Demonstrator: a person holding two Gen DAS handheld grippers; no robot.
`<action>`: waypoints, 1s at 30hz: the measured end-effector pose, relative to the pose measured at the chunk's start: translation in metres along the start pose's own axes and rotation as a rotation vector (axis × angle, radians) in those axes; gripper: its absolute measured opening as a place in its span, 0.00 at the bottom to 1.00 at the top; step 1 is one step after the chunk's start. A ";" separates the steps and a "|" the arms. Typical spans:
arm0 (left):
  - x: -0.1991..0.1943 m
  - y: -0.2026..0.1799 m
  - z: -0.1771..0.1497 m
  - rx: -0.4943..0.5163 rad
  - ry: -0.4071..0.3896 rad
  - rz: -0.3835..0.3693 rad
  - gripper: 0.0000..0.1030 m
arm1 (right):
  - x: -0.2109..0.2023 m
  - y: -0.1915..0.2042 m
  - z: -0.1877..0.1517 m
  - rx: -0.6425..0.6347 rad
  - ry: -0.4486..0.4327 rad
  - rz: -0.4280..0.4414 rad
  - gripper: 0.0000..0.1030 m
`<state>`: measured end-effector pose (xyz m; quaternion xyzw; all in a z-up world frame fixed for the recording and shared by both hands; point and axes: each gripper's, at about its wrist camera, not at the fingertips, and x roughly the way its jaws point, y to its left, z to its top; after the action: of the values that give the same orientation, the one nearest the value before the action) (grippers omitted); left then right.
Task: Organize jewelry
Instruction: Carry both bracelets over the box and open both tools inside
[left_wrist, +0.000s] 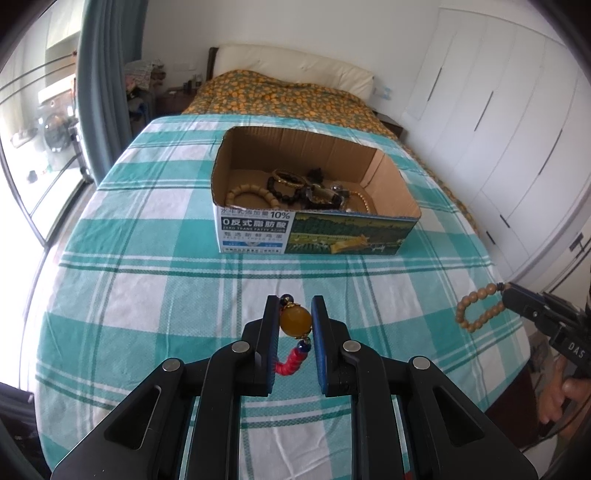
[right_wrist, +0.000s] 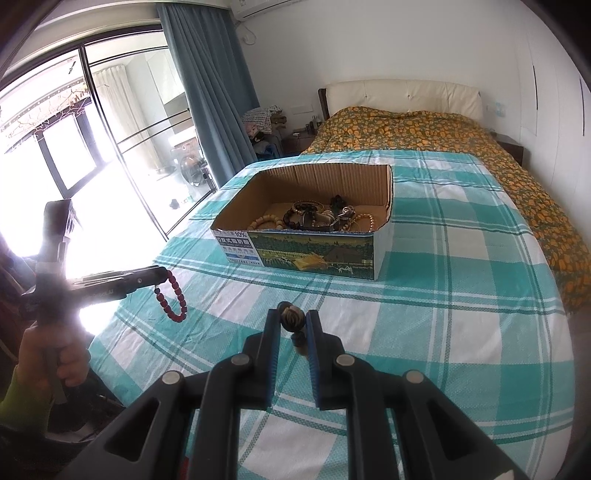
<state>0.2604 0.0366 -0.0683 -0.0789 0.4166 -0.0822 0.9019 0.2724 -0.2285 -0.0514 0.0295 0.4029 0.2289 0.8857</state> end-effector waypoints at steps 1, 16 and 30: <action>-0.002 0.000 0.002 0.001 -0.005 -0.004 0.15 | -0.001 0.001 0.001 -0.002 -0.002 0.001 0.14; -0.021 -0.009 0.055 0.021 -0.065 -0.056 0.15 | -0.009 -0.001 0.043 -0.025 -0.063 0.014 0.14; 0.029 -0.028 0.132 0.097 -0.104 0.039 0.15 | 0.040 -0.015 0.144 -0.064 -0.123 -0.017 0.14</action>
<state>0.3777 0.0133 0.0009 -0.0311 0.3660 -0.0806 0.9266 0.4061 -0.2056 0.0143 0.0117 0.3402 0.2322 0.9112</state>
